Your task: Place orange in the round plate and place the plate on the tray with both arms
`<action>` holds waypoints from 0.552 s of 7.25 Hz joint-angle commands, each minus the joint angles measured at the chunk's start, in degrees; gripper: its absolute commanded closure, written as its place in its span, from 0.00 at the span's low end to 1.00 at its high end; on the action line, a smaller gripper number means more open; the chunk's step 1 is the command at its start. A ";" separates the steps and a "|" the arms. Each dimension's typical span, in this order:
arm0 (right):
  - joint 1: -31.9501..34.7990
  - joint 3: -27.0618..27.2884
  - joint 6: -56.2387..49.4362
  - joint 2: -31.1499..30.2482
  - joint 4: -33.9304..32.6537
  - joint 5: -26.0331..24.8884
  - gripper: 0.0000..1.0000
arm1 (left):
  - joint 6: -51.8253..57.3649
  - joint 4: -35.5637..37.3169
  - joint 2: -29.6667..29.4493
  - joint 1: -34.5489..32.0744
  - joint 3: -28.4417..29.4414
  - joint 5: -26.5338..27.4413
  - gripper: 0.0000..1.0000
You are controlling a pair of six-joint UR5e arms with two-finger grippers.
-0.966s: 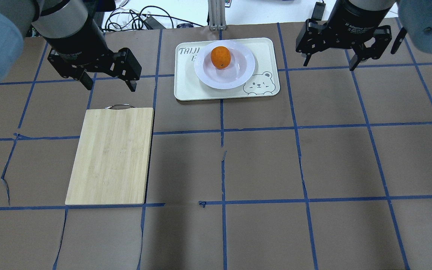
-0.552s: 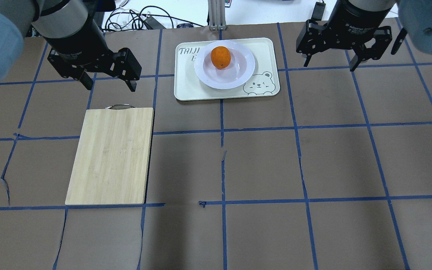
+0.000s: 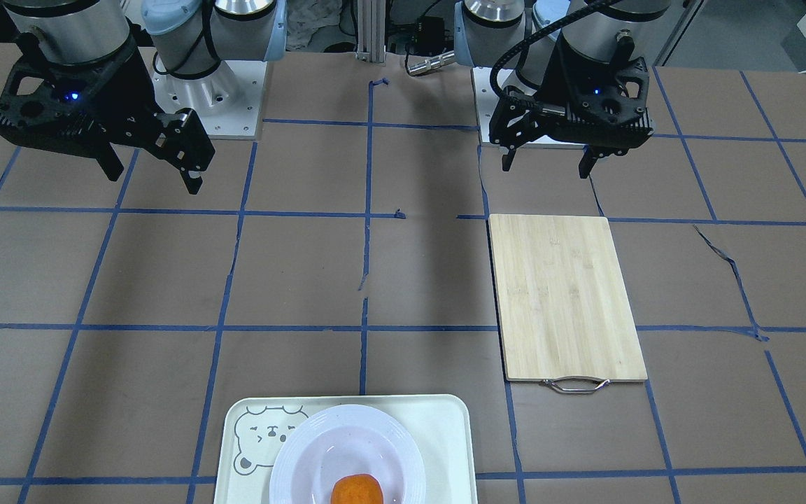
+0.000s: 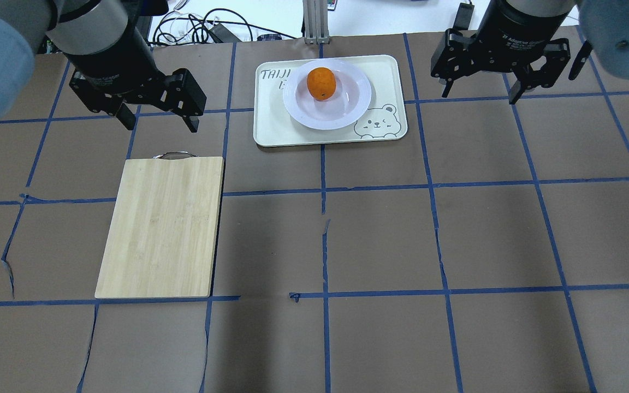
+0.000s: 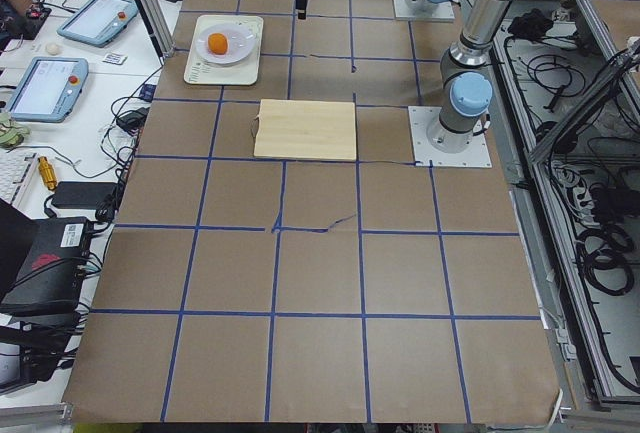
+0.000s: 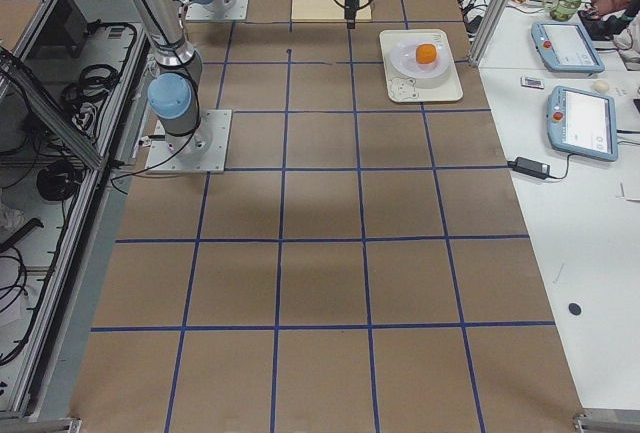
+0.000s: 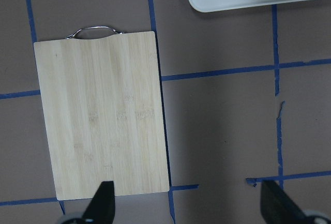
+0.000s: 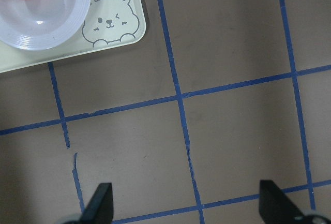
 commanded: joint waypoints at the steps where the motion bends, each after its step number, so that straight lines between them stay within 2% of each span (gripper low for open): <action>1: 0.03 0.35 0.01 -0.09 -0.02 0.07 0.00 | 0.00 -0.03 0.03 0.03 0.11 0.07 0.00; 4: -0.32 0.35 0.01 0.18 -0.11 0.07 0.00 | 0.00 -0.03 0.03 0.03 0.11 0.08 0.00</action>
